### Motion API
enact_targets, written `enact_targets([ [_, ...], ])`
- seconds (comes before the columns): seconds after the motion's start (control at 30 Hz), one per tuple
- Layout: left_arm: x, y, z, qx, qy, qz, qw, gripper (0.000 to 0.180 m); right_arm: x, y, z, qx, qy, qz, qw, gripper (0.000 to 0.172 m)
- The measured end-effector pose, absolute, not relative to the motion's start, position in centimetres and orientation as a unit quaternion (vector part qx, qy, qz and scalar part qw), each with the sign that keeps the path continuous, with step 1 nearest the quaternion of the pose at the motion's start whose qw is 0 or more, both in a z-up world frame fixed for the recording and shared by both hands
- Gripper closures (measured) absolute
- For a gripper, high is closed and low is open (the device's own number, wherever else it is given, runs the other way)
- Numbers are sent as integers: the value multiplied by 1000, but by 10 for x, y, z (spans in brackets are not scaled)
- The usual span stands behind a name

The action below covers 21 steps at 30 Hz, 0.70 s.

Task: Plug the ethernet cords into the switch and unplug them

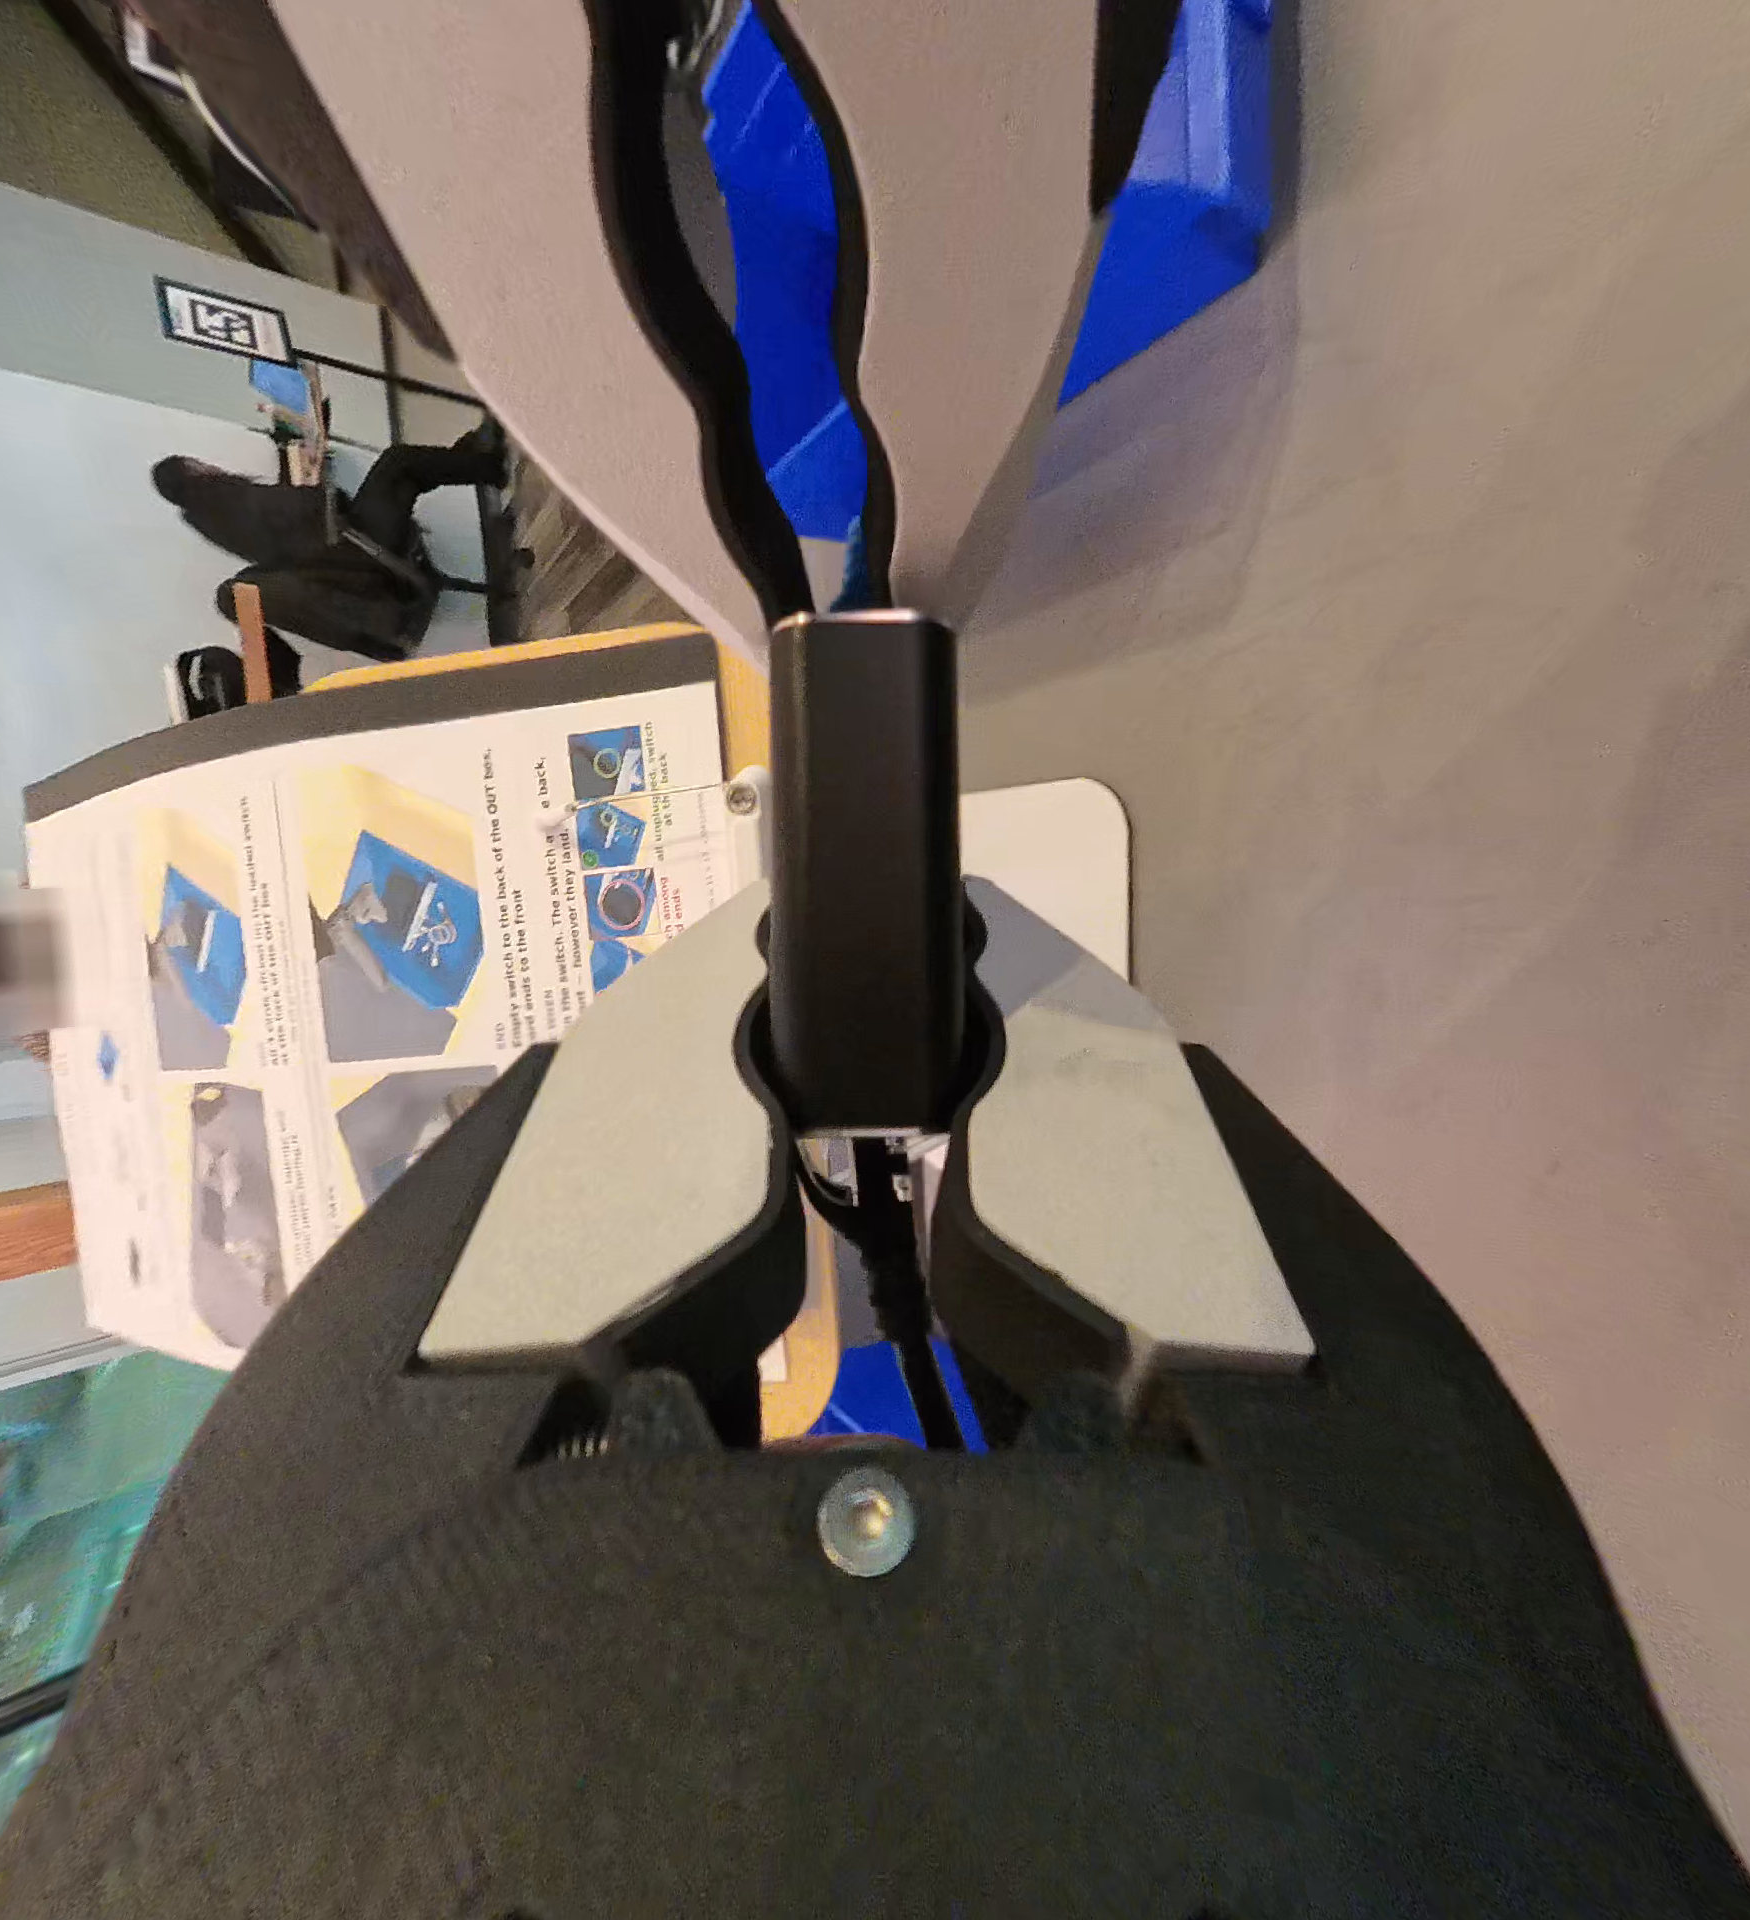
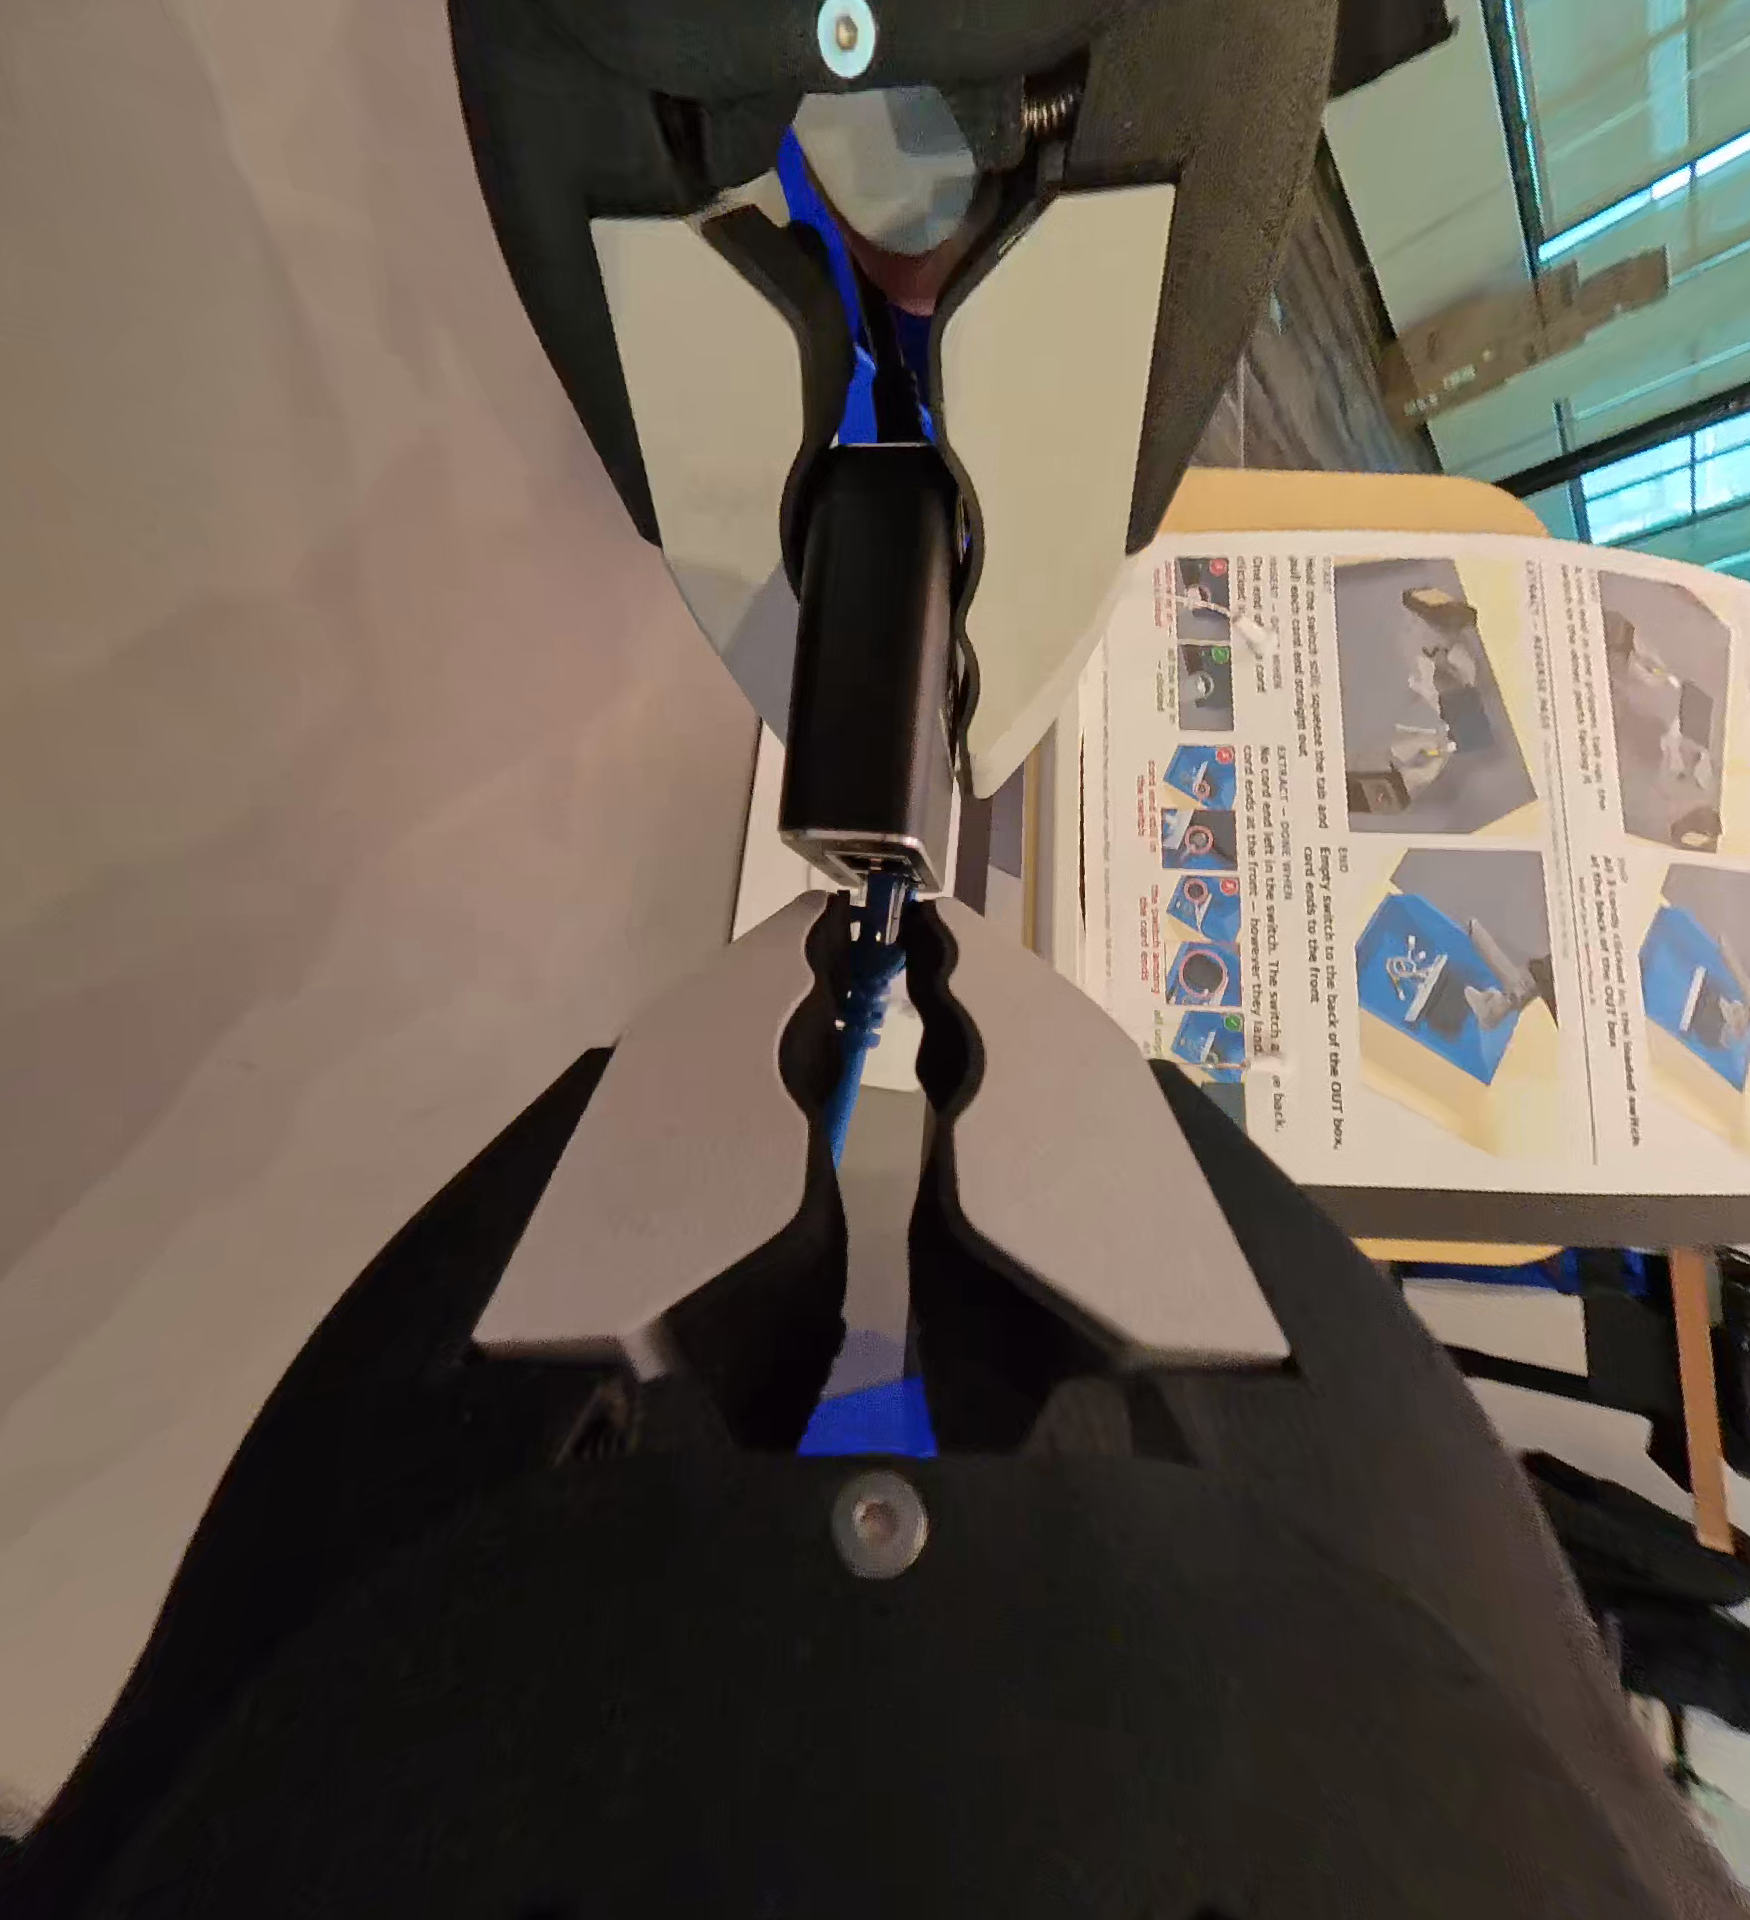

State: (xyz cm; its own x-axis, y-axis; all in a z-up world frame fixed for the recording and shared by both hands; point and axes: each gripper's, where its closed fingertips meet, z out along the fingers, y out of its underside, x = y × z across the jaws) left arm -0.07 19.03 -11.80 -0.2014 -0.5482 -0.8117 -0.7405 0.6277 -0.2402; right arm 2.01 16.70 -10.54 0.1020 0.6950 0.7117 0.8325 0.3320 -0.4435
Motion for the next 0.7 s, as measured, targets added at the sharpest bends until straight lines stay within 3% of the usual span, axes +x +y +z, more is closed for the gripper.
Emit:
enact_targets([
  [0.13,-12,207,-118,-419,758,158,474,155,33,170,-112,-588,-662,-83,457,161],
  [0.5,-36,217,-124,-446,747,120,478,154,100,173,-97,-615,-616,-76,487,160],
  [0.7,-53,220,-136,-456,737,119,484,154,185,200,-128,-675,-570,-100,457,160],
])
